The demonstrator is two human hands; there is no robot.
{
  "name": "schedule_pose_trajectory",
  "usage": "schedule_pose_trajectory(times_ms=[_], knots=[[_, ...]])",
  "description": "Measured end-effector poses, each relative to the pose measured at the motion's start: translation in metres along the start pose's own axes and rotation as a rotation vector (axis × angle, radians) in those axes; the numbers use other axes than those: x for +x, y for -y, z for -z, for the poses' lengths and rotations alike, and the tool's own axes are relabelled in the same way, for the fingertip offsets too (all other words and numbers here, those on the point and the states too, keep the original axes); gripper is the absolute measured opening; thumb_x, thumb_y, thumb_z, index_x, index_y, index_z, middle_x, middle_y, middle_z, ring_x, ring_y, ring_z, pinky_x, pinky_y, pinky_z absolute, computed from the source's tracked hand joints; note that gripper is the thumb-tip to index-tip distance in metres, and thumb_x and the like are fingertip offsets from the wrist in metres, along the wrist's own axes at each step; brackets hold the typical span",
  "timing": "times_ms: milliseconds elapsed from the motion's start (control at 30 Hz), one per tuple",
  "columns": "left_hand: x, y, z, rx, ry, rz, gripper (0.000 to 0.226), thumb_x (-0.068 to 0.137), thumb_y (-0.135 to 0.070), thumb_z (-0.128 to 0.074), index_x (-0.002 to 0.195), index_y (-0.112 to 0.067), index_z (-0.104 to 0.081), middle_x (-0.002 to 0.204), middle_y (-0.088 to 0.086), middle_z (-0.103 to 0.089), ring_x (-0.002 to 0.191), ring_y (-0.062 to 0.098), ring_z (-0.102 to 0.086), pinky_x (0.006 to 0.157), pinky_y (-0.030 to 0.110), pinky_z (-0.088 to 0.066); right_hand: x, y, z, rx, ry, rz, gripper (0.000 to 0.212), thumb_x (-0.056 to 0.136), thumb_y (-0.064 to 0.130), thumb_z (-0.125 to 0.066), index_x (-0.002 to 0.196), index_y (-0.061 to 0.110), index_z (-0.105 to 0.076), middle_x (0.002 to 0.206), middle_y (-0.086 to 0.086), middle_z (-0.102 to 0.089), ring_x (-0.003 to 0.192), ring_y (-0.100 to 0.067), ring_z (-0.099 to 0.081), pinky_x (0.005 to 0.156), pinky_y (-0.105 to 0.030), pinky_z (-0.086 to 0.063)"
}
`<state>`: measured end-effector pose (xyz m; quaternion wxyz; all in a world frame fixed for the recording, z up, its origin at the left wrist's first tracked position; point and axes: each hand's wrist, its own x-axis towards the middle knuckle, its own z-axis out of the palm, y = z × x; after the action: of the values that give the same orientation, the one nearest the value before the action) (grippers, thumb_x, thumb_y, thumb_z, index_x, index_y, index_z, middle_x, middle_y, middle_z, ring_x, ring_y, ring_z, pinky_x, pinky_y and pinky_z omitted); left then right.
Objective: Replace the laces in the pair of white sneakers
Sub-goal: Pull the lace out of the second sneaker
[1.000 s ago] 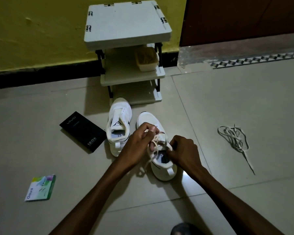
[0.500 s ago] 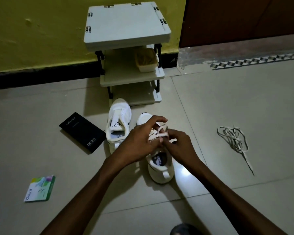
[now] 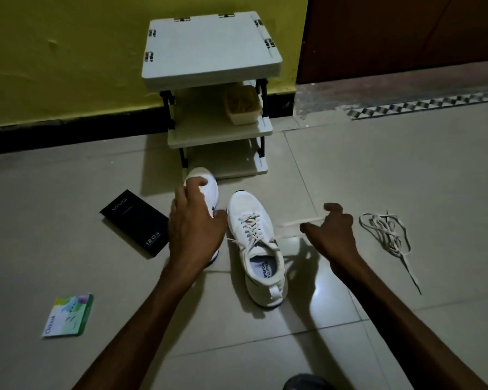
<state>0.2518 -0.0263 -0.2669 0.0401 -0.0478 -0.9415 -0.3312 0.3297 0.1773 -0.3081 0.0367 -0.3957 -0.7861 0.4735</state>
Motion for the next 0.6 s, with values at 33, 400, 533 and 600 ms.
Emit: schedule_pose_trajectory(times_ms=[33, 400, 533, 600], knots=[[-0.005, -0.002, 0.0, 0.142, -0.07, -0.079, 0.054, 0.077, -0.015, -0.066, 0.127, -0.023, -0.047, 0.129, 0.009, -0.046, 0.119, 0.029, -0.043, 0.097, 0.042, -0.036, -0.003, -0.003, -0.002, -0.119, -0.014, 0.038, 0.067, 0.08, 0.025, -0.068, 0.137, 0.017, -0.035, 0.131, -0.009, -0.038, 0.095, -0.031, -0.058, 0.08, -0.032, -0.045], [-0.046, 0.009, -0.051, 0.439, 0.268, -0.265, 0.025, 0.096, -0.032, -0.045, 0.115, -0.017, -0.054, 0.112, 0.006, -0.062, 0.098, 0.023, -0.062, 0.077, 0.034, -0.048, -0.03, 0.002, -0.047, -0.664, 0.091, 0.53, 0.037, 0.085, 0.039, -0.062, 0.115, 0.019, -0.055, 0.102, -0.002, -0.064, 0.091, -0.025, -0.062, 0.065, -0.027, -0.04], [-0.052, 0.019, -0.067, 0.283, 0.285, -0.205, 0.046, 0.094, -0.024, -0.048, 0.137, -0.009, -0.04, 0.118, 0.012, -0.061, 0.102, 0.028, -0.061, 0.081, 0.035, -0.046, -0.025, -0.003, -0.051, -0.622, 0.083, 0.535, 0.049, 0.082, 0.028, -0.064, 0.124, 0.017, -0.043, 0.097, -0.004, -0.065, 0.08, -0.025, -0.06, 0.061, -0.028, -0.033], [-0.053, 0.023, -0.07, 0.079, 0.262, -0.158, 0.058, 0.091, -0.019, -0.053, 0.144, -0.009, -0.032, 0.116, 0.013, -0.063, 0.1, 0.029, -0.063, 0.082, 0.039, -0.051, -0.024, -0.006, -0.05, -0.561, 0.085, 0.53, 0.049, 0.081, 0.024, -0.065, 0.123, 0.018, -0.041, 0.09, -0.001, -0.064, 0.074, -0.022, -0.057, 0.06, -0.028, -0.034]])
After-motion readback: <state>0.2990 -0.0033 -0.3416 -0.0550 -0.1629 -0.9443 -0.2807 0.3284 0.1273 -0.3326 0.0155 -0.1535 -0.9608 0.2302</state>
